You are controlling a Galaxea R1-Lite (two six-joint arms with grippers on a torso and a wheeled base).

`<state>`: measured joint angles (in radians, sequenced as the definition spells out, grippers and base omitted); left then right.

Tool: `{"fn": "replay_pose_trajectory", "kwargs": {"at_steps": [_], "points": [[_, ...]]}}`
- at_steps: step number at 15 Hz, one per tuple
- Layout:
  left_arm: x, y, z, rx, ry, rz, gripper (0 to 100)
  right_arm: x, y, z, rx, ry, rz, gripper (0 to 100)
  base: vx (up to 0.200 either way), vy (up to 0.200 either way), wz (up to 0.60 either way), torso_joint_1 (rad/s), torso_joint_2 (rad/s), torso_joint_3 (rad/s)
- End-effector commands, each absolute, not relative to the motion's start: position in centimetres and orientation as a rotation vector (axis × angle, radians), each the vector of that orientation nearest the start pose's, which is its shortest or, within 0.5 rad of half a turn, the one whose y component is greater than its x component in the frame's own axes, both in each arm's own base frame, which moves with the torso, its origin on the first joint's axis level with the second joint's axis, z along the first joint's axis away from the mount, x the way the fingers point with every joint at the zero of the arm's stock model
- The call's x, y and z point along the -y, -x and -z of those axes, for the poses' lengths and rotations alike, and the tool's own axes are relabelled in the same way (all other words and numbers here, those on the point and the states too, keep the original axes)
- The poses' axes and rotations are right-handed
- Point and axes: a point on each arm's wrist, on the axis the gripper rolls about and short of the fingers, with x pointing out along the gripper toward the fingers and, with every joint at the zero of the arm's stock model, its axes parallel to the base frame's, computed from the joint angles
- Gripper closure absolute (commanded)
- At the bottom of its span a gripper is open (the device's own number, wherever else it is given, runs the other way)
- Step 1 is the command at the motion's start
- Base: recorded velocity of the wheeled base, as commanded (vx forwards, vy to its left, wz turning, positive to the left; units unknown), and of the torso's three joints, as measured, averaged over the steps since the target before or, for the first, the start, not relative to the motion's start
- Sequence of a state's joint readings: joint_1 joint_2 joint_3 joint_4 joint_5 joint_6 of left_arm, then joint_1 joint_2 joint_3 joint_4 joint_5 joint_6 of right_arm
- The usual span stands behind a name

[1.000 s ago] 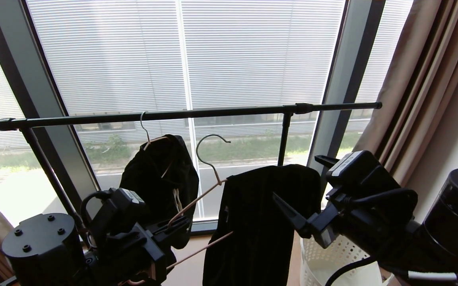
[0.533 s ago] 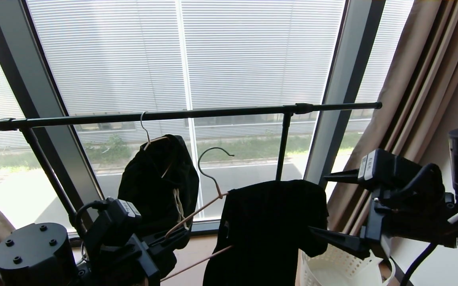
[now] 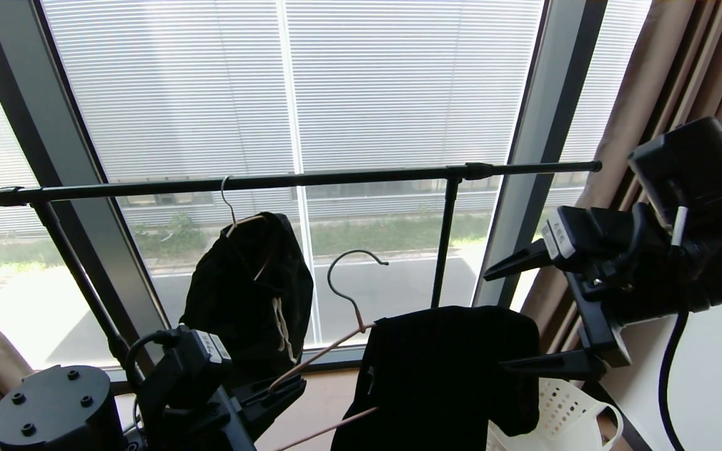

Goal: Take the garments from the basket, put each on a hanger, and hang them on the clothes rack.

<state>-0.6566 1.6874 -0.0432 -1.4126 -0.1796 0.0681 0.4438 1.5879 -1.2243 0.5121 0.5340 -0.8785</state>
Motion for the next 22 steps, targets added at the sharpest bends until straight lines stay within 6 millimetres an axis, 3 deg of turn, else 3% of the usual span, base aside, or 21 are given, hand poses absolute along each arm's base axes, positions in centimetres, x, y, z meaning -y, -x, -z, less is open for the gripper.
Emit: {"fn": "replay_pose_trajectory", "kwargs": {"at_steps": [1,6,15,16,22], "points": [[12.5,-15.5,-9.3,-0.211,-0.123,0.842,100,-14.5,-25.1,-22.1,-0.482,0.703,-1.329,0,0.000,0.000,0.00,0.000,0.00,0.000],[12.6,-15.6,-9.2,-0.200,-0.158,0.853,100,-17.2,-26.6,-19.5,-0.544,0.701,-1.402,0,0.000,0.000,0.00,0.000,0.00,0.000],[12.5,-15.5,-9.4,-0.174,-0.150,0.876,100,-17.2,-26.8,-19.0,-0.565,0.700,-1.401,0,0.000,0.000,0.00,0.000,0.00,0.000],[12.5,-15.5,-9.4,-0.174,-0.150,0.876,100,-17.2,-26.8,-19.1,-0.563,0.700,-1.400,100,0.000,0.000,0.00,0.000,0.00,0.000],[12.4,-15.5,-9.1,-0.190,-0.153,0.870,100,-16.9,-26.1,-19.7,-0.551,0.703,-1.396,100,0.000,0.000,0.00,0.000,0.00,0.000]]}}
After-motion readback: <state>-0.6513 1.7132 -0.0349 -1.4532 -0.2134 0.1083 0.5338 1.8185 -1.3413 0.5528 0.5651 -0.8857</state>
